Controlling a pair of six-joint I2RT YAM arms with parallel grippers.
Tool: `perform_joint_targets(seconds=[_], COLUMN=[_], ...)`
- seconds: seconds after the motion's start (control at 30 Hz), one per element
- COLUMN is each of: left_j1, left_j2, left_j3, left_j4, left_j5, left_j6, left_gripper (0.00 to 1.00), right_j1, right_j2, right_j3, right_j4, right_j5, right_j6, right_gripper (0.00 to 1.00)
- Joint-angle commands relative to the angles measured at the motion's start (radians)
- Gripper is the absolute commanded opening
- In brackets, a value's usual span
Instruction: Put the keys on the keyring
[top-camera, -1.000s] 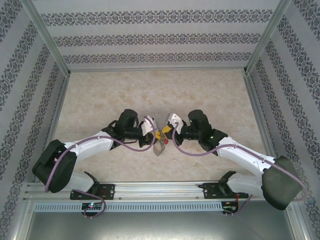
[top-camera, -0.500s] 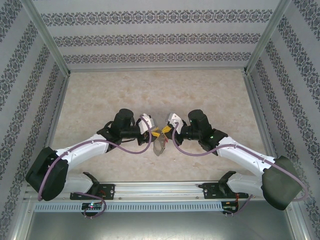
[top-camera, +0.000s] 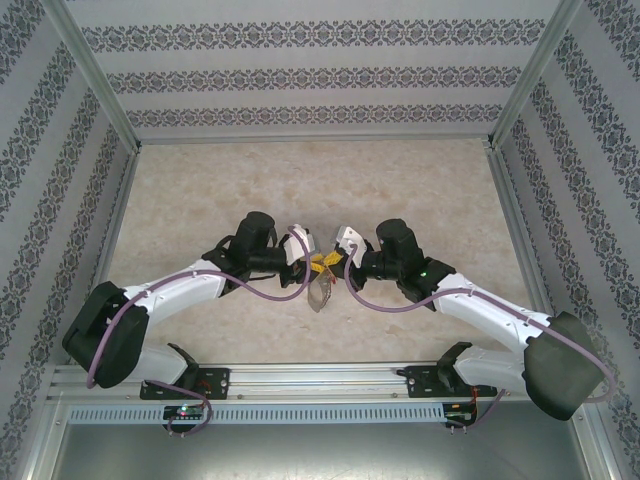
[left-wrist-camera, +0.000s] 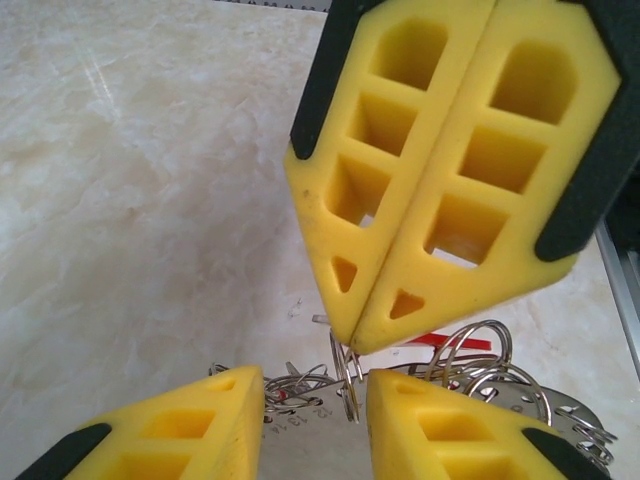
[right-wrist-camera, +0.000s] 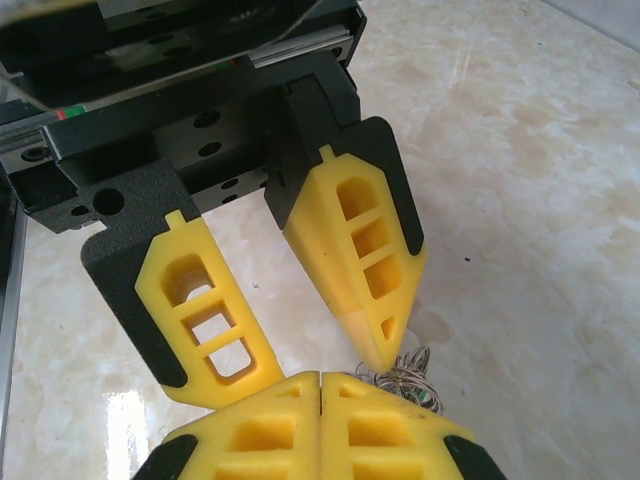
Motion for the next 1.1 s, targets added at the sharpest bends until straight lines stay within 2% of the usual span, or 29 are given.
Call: perform_joint_targets(seconds=[0.0,0.17,0.33,0.57,0.8,0.87,0.93,1.07], left_j1=[-0.010,-0.009,-0.004,0.003,0.003,0.003,0.003,0.004], left_j2=[0.012,0.022,0.023,0.028,0.041,0.042,0.041,0.036], left_j3=[0.029,0.037,0.039,0.047,0.036,0.040,0.042,0.020], left_j4=[-0.037,-0.058,-0.072,-0.025,-0.046,-0.054,-0.051,0.019], left_j5=[0.036,0.030,0.009,0.042,0.069,0.066,0.062,0.055], left_j6=[0.027,0.038,0.051,0.033,0.043,0.048,0.046,0.004], left_gripper=[0.32,0.20,0.19,0.19,0.13,0.09,0.00,0.00], right_j1=[0.000,0.002,0.003,0.003,0.001,0.001,0.001,-0.007], right_j2=[0.002,0.001,-0.010,-0.018,-0.019,-0.020,-0.026,-0.044], right_j3=[0.034,0.034,0.033,0.028,0.024,0.024,0.019,0.007], right_j4=[0.049,0.054,0.042,0.039,0.042,0.041,0.036,0.027], right_j5=[-0.031,-0.037,-0.037,-0.036,-0.032,-0.033,-0.021,-0.001], right_j6=[-0.005,0.002,-0.005,-0.005,-0.007,-0.008,-0.012,-0.013], right_gripper=[0.00,0.00,0.00,0.00,0.00,0.00,0.00,0.00])
